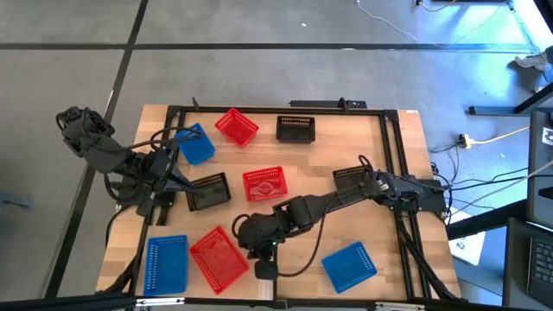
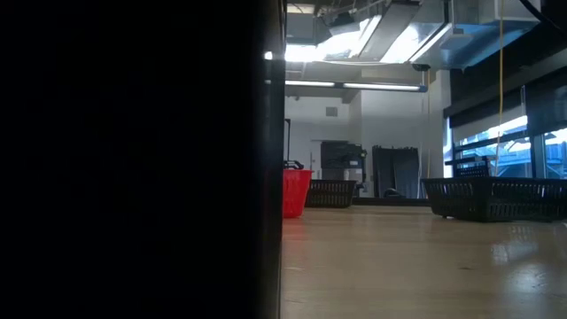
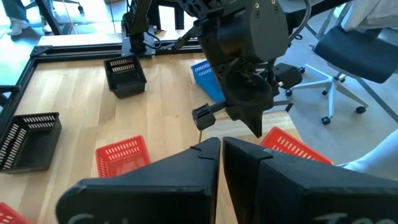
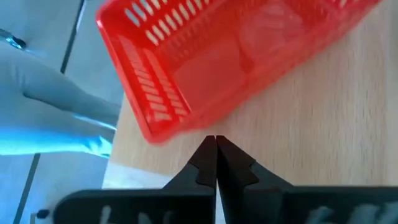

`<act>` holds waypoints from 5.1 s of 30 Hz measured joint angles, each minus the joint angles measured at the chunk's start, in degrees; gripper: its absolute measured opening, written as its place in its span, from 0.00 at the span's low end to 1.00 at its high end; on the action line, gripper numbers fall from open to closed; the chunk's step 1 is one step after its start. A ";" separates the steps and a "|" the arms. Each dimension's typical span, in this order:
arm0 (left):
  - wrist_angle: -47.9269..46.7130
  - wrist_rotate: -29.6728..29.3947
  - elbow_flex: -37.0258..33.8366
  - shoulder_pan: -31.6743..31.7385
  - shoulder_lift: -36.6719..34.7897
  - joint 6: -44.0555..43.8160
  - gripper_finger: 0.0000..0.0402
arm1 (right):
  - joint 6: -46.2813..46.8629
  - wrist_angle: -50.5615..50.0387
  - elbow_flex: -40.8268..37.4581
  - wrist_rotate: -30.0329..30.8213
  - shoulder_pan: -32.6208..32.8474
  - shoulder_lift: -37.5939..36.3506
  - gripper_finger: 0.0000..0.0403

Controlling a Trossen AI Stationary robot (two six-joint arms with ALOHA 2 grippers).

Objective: Stack baskets on shelf by color
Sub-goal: Put the right red bin on the shelf, then put the center black bin on the shelf

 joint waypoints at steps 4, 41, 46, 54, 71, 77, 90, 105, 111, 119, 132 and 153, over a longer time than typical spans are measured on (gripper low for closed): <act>0.00 0.00 0.00 0.00 0.00 0.00 0.03 | 0.04 1.20 0.00 -0.30 -0.01 0.02 0.00; -2.60 0.00 -0.04 0.00 -0.02 -0.09 0.03 | 5.53 -3.30 0.45 12.49 0.85 -2.84 0.00; -2.93 0.00 -0.04 0.00 -0.01 -0.13 0.03 | 15.91 -13.86 0.45 24.21 1.12 -7.83 0.00; -3.27 -0.97 -0.04 0.19 0.33 -1.54 0.03 | 24.03 -31.95 0.40 29.64 -2.38 -12.49 0.00; -3.37 -9.79 -0.04 10.82 1.92 -7.54 0.03 | -6.60 -39.83 -0.28 19.52 -27.06 -13.16 0.12; -3.37 -9.78 -0.04 14.01 1.88 -7.57 0.03 | -14.50 -39.72 -0.75 12.03 -35.70 -13.21 0.24; -3.37 -9.70 -0.04 18.96 1.88 -7.72 0.03 | -28.55 -37.23 -18.52 3.07 -47.46 -13.25 0.26; -3.37 -9.71 -0.04 24.00 1.88 -7.69 0.03 | -35.47 -20.11 -33.50 4.68 -50.11 -13.25 0.26; -3.37 -9.70 -0.04 24.94 1.88 -7.67 0.03 | -37.56 -14.81 -35.67 5.16 -50.10 -13.22 0.26; -3.37 -9.68 -0.04 25.00 1.88 -7.67 0.03 | -37.76 -13.41 -35.67 6.86 -50.09 -13.22 0.26; -3.37 -9.68 -0.02 25.00 1.88 -7.67 0.03 | -37.76 -12.69 -35.69 7.72 -50.11 -12.46 0.26; -3.34 -9.68 -0.02 25.00 1.86 -7.66 0.03 | -37.92 -9.64 -35.69 8.57 -50.20 -7.80 0.26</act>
